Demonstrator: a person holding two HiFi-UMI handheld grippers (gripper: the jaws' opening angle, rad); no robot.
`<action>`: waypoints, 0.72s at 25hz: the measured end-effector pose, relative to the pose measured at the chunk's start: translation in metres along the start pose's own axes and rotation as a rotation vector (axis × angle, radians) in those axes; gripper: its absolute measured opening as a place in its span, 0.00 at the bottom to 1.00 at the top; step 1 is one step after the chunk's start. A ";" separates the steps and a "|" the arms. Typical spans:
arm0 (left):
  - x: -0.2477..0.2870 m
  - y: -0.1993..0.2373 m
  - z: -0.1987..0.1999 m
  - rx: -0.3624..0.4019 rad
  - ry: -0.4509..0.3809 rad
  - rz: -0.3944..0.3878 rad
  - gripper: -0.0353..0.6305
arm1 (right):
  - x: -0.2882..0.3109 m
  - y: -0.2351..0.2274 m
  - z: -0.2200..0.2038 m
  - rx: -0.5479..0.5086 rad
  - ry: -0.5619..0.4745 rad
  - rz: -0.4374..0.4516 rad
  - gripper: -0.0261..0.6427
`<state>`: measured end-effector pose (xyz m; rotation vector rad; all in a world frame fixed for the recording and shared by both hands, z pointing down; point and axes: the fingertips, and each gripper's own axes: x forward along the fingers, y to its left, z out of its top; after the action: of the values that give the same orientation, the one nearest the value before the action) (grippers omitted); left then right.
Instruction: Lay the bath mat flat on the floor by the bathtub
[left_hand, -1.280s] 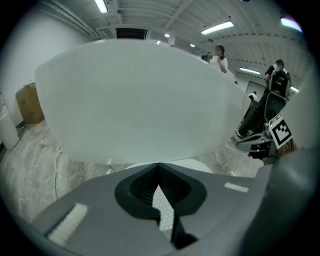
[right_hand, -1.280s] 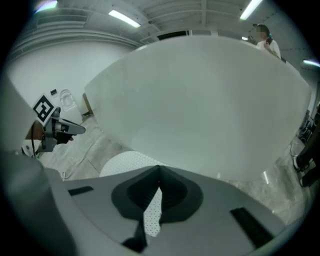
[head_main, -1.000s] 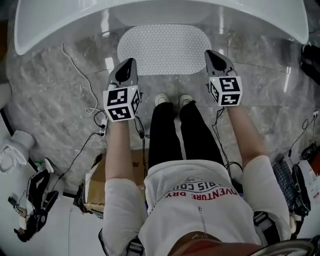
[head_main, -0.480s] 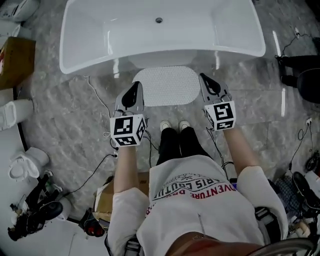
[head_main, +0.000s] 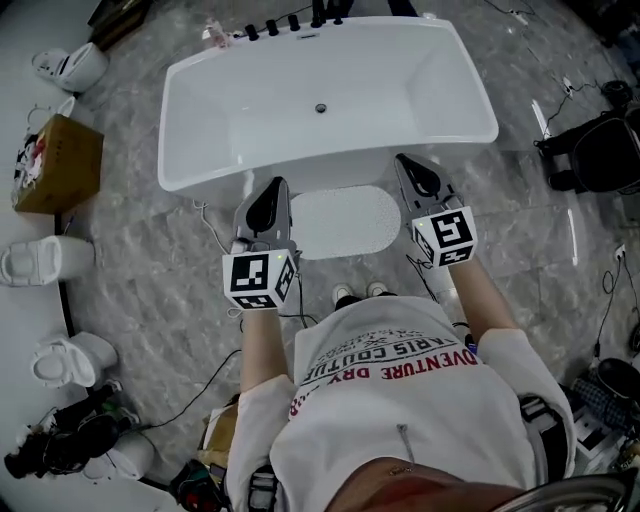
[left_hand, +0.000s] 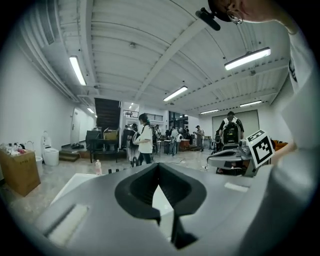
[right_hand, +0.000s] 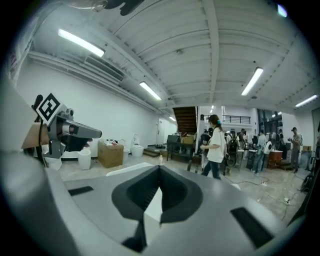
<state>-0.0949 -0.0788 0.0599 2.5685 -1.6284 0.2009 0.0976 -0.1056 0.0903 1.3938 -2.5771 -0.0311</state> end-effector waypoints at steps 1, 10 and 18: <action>-0.007 -0.003 0.009 0.008 -0.012 -0.003 0.07 | -0.006 0.002 0.011 0.003 -0.018 0.002 0.05; -0.044 -0.015 0.053 0.025 -0.109 -0.008 0.07 | -0.036 0.015 0.051 0.027 -0.094 0.036 0.05; -0.055 -0.008 0.053 -0.004 -0.107 0.008 0.07 | -0.037 0.027 0.059 0.037 -0.120 0.034 0.05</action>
<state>-0.1077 -0.0343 -0.0014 2.6124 -1.6717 0.0609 0.0838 -0.0647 0.0289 1.4015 -2.7110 -0.0638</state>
